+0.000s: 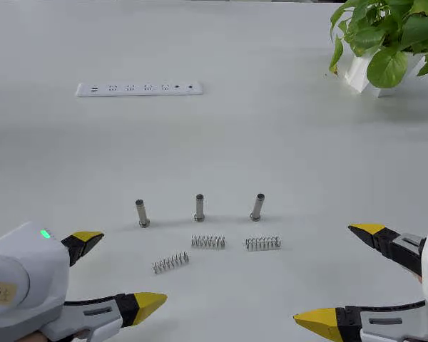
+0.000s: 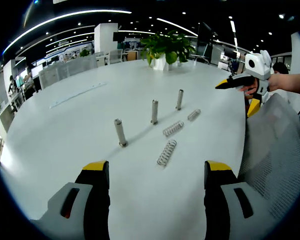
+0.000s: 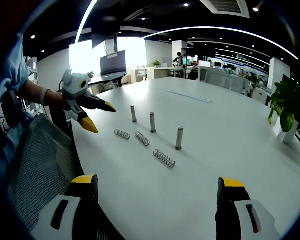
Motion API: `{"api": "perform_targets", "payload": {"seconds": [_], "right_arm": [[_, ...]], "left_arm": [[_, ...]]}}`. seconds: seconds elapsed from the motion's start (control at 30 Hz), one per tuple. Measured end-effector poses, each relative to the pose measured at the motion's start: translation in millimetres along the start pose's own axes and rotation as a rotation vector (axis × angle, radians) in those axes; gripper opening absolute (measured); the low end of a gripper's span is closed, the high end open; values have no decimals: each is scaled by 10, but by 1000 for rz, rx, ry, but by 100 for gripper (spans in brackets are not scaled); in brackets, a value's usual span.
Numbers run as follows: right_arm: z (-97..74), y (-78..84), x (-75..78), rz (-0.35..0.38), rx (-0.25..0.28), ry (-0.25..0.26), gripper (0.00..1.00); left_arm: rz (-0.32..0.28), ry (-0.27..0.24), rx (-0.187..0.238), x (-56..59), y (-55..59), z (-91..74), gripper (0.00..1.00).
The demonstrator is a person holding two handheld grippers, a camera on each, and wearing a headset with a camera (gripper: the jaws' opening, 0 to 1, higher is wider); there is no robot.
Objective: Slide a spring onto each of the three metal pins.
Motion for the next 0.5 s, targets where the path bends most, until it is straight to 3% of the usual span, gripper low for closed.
{"api": "perform_targets", "payload": {"seconds": [0.5], "right_arm": [[-6,26,5,9,-5,5,99]], "left_arm": [[49,31,29,43,2,153,44]]}}
Point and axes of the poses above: the centre of the closed fingertips' face, and the gripper's own axes: z roughly forward along the fingers, x roughly to its right, y roughly out of its underside, the point moved 6 cm from there along -z, roughly backward along the fingers, and after that the axes turned 12 degrees about -y, right-handed, at the moved point
